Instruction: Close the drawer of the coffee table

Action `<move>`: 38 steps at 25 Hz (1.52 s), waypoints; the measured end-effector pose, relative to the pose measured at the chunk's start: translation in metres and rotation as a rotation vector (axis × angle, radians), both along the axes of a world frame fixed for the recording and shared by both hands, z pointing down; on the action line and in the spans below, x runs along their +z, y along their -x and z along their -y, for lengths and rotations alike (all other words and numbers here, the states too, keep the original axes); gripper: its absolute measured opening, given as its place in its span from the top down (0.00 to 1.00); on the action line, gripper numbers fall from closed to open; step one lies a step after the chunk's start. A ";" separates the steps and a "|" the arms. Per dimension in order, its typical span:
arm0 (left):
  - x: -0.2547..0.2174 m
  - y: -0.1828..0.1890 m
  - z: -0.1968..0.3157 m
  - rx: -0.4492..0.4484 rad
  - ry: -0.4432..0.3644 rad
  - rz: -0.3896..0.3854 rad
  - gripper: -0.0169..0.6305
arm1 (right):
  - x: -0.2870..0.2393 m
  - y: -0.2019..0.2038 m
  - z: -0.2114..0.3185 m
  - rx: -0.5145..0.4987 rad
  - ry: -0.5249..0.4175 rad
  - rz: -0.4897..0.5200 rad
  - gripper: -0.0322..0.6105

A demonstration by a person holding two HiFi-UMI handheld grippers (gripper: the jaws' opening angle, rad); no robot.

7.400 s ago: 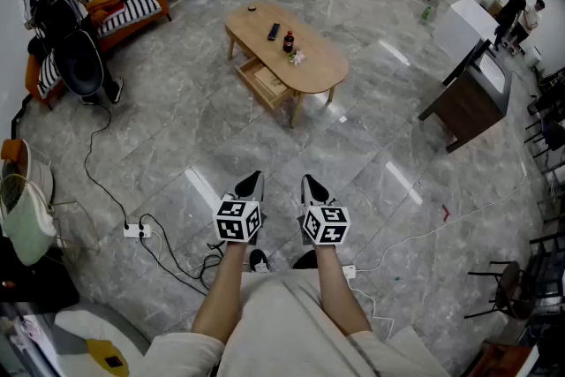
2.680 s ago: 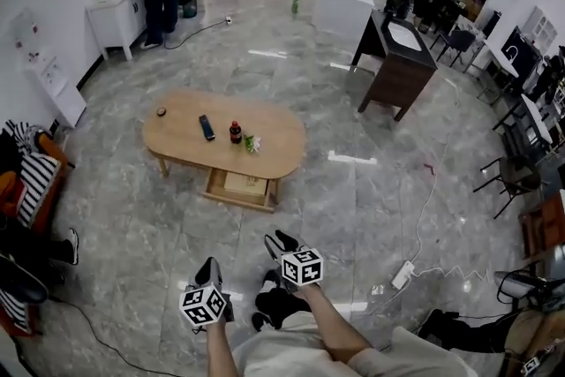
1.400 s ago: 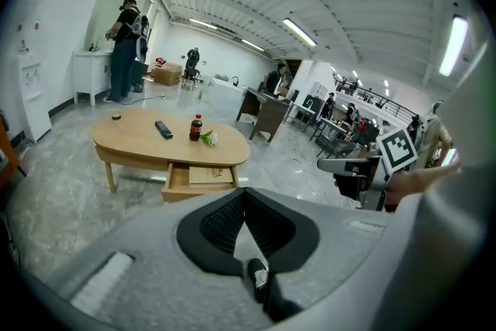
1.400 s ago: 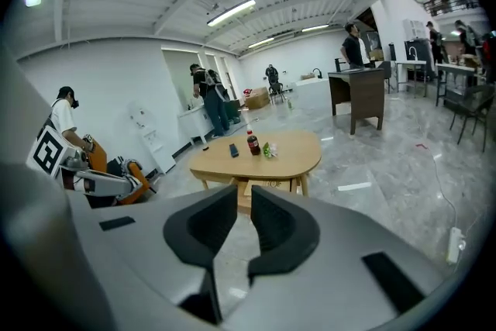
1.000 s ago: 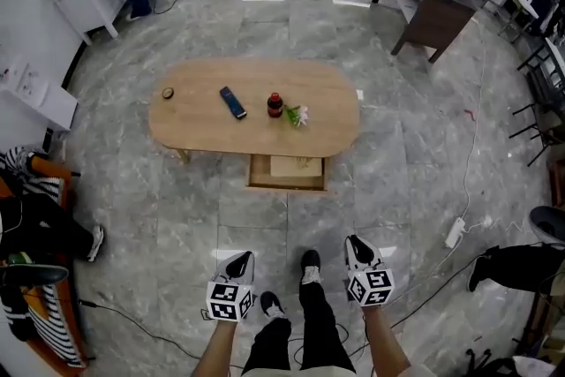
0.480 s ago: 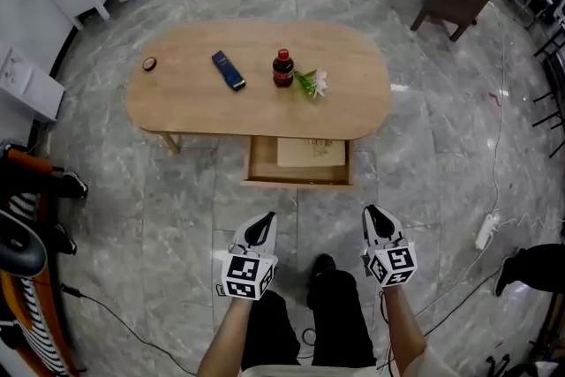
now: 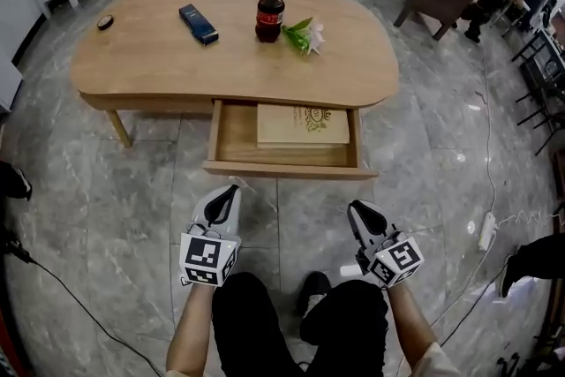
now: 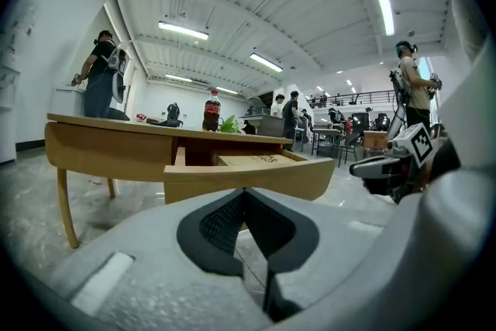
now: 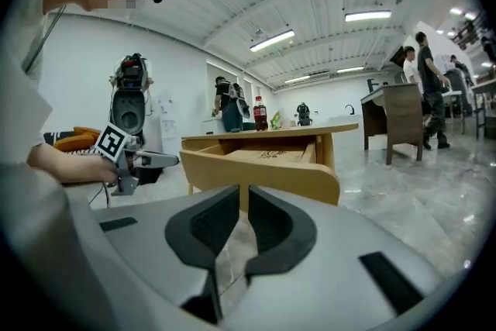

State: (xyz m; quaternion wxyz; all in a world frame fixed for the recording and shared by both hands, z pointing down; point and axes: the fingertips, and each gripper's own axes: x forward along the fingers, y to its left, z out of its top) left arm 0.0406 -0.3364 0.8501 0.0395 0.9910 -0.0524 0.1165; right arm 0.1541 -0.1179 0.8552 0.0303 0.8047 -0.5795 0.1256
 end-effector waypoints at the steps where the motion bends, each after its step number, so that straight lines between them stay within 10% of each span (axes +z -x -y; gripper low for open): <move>1: 0.003 0.005 0.002 -0.003 -0.008 0.006 0.96 | 0.006 0.002 -0.001 0.007 0.015 -0.001 0.88; 9: -0.015 0.015 0.000 0.008 0.014 -0.040 0.96 | -0.011 -0.014 -0.037 0.120 0.021 -0.059 0.89; 25: 0.004 -0.022 0.022 -0.079 -0.002 -0.007 0.96 | 0.019 -0.007 0.041 0.003 -0.053 -0.093 0.93; 38: 0.021 -0.026 0.003 -0.076 0.008 -0.020 0.96 | 0.020 -0.031 0.064 0.186 -0.059 -0.138 0.93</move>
